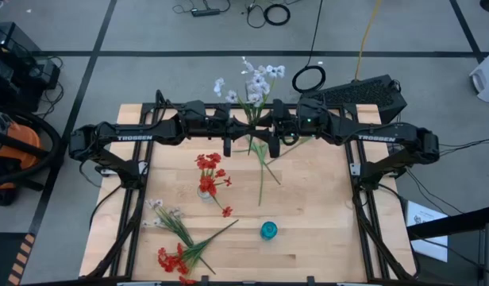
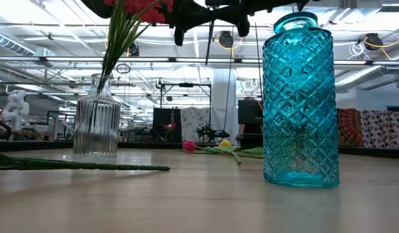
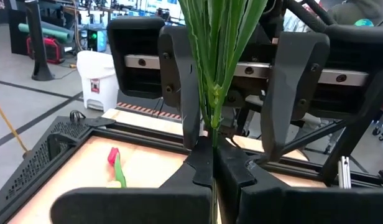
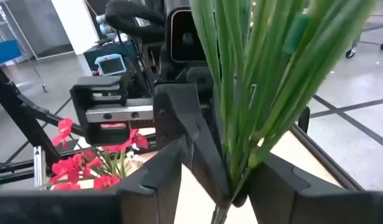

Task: Sort flowers into vase by color
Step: Put the top white flowers into the blue vase

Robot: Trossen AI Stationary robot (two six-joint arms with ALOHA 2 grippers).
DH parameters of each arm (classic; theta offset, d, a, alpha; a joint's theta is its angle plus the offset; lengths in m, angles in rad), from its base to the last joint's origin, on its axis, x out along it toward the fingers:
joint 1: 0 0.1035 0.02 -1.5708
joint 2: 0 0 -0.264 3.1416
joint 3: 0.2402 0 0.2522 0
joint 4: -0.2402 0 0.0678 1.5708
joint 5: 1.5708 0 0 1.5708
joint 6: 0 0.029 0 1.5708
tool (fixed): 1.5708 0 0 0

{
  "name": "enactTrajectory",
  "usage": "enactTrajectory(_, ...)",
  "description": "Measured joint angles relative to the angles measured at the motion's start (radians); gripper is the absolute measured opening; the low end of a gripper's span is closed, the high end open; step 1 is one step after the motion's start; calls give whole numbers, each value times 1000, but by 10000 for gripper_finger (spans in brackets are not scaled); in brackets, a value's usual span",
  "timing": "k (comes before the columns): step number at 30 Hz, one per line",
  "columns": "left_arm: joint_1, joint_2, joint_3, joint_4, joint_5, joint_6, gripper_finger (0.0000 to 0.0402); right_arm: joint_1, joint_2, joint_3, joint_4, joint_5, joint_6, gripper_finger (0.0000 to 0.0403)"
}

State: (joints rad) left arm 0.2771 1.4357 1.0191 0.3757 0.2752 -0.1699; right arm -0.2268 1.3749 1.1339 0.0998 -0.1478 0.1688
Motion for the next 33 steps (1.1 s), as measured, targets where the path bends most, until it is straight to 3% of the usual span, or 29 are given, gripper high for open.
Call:
enactTrajectory(13,-6,-1,0,0,2,0,12,-1,7,8,4,1,13,8)
enactTrajectory(20,-5,-1,0,-8,3,-8,20,-1,7,8,-1,2,29,3)
enactTrajectory(29,2,-30,0,-38,4,-9,106,0,-34,8,-68,24,39,2)
enactTrajectory(33,36,-94,0,-133,-2,-92,123,21,-95,8,-157,137,44,1)
